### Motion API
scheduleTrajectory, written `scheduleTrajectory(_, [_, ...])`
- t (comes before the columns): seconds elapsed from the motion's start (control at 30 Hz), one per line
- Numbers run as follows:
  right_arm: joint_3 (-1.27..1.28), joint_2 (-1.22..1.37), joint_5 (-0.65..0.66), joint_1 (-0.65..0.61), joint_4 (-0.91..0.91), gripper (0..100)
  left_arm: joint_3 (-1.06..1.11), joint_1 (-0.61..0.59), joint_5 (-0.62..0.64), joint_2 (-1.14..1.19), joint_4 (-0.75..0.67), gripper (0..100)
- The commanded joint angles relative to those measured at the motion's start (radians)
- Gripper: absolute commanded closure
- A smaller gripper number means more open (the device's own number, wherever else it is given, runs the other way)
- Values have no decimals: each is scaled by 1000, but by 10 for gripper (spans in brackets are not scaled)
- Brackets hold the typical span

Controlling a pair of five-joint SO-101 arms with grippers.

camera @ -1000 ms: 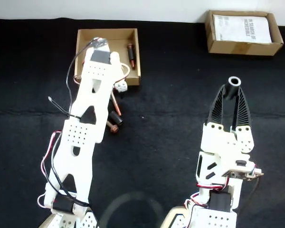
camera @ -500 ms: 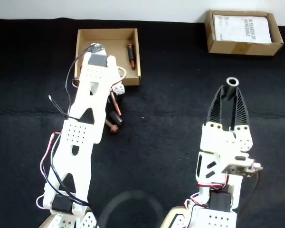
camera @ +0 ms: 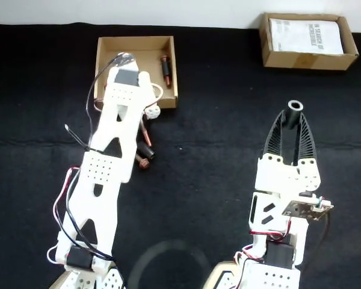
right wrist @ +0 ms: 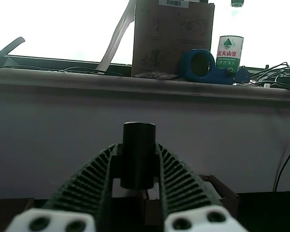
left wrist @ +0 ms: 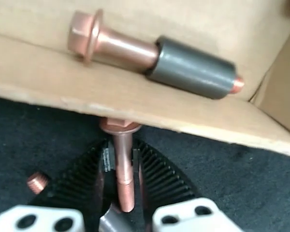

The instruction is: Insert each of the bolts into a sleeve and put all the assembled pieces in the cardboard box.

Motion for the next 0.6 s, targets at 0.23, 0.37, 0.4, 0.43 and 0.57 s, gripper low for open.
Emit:
scheduleTrajectory(0.23, [139,-5,-2,-185,139,992,-226,351,-459,-450,-9,991])
scheduleTrajectory(0.37, [137,-7,-94,-214,140,992,-229,463,-606,-581,-31,991])
scheduleTrajectory(0.4, [137,-7,-106,-214,140,992,-229,483,-624,-608,-41,991])
scheduleTrajectory(0.43, [136,-7,-112,-214,142,992,-229,498,-632,-634,-52,991])
scheduleTrajectory(0.57, [136,-7,-112,-214,142,992,-229,526,-634,-708,-89,991])
